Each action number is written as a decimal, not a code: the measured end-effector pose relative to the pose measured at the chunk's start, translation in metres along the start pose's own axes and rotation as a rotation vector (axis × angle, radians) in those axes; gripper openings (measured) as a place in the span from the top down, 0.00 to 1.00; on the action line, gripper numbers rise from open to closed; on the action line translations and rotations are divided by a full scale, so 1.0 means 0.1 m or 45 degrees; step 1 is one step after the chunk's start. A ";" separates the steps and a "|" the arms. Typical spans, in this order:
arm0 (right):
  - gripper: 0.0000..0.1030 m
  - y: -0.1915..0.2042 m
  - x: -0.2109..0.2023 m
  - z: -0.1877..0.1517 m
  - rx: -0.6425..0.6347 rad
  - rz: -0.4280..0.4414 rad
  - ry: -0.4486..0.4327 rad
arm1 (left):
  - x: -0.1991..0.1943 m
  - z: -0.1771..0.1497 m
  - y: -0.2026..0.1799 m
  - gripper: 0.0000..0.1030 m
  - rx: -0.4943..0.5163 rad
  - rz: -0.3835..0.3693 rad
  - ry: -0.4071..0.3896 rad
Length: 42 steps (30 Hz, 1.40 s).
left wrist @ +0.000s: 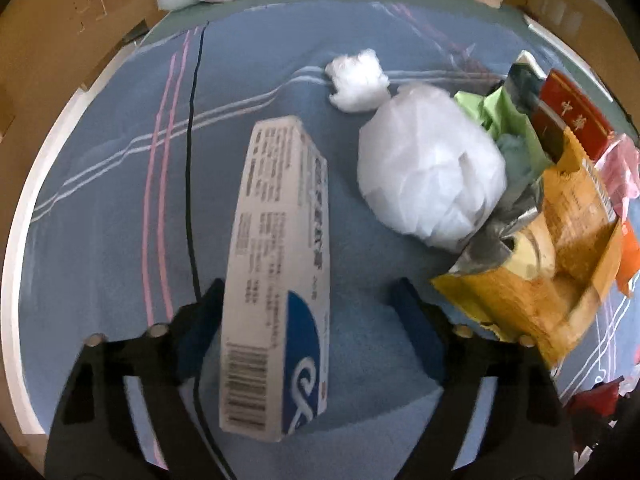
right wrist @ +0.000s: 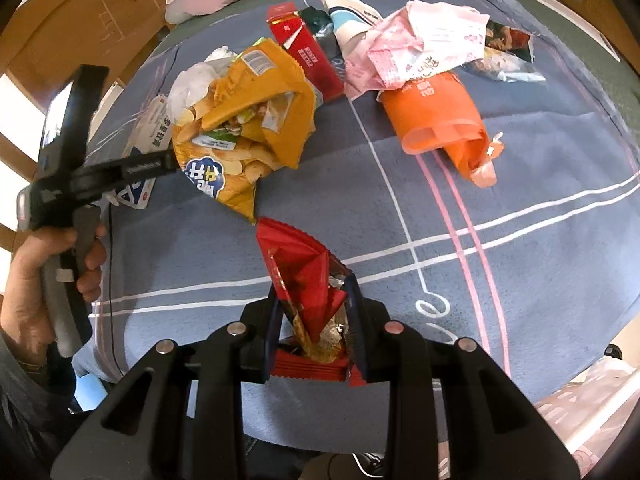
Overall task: Collect trash
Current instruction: 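Drop red chip bag into bin with right tool while left tool drops medicine box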
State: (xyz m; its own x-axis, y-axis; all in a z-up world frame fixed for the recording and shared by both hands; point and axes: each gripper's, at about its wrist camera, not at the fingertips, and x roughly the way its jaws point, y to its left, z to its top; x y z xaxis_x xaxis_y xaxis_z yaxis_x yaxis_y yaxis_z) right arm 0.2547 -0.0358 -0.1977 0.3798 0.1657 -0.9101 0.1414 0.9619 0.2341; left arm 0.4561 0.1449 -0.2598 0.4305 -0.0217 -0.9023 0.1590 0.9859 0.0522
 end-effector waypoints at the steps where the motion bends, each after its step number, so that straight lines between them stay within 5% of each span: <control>1: 0.70 0.00 0.00 0.00 0.000 0.001 -0.003 | -0.02 0.03 0.03 0.48 -0.028 0.004 -0.008; 4: 0.70 0.03 -0.01 0.00 -0.008 -0.002 -0.018 | -0.07 0.05 0.18 0.75 -0.093 0.016 -0.020; 6: 0.70 0.02 -0.03 -0.01 -0.006 0.000 -0.027 | -0.11 0.02 0.29 0.78 -0.132 -0.011 -0.032; 12: 0.70 -0.03 -0.15 -0.06 0.012 0.026 -0.059 | -0.28 -0.09 0.47 0.79 -0.168 -0.106 -0.054; 17: 0.70 -0.05 -0.27 -0.08 0.027 0.062 -0.090 | -0.70 -0.32 0.51 0.79 -0.171 -0.345 -0.110; 21: 0.70 -0.01 -0.41 -0.09 -0.006 0.069 -0.139 | -1.13 -0.52 0.49 0.79 -0.153 -0.360 -0.256; 28: 0.70 0.01 -0.67 -0.15 -0.043 0.098 -0.188 | -1.59 -1.13 0.23 0.79 -0.182 -0.336 -0.317; 34: 0.70 -0.19 -1.31 -0.26 -0.108 0.141 -0.302 | -2.15 -1.53 -0.10 0.79 -0.192 -0.529 -0.397; 42: 0.70 -0.74 -1.94 -0.59 -0.132 0.042 -0.410 | -2.80 -1.96 -1.00 0.79 -0.062 -0.326 -0.495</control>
State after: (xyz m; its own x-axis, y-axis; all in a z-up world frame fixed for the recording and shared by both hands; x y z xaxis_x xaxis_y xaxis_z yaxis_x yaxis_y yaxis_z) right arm 0.1170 -0.1260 -0.0587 0.6542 0.1360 -0.7440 0.0368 0.9768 0.2109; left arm 0.1458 0.0850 -0.0957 0.6853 -0.3167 -0.6558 0.2656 0.9472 -0.1799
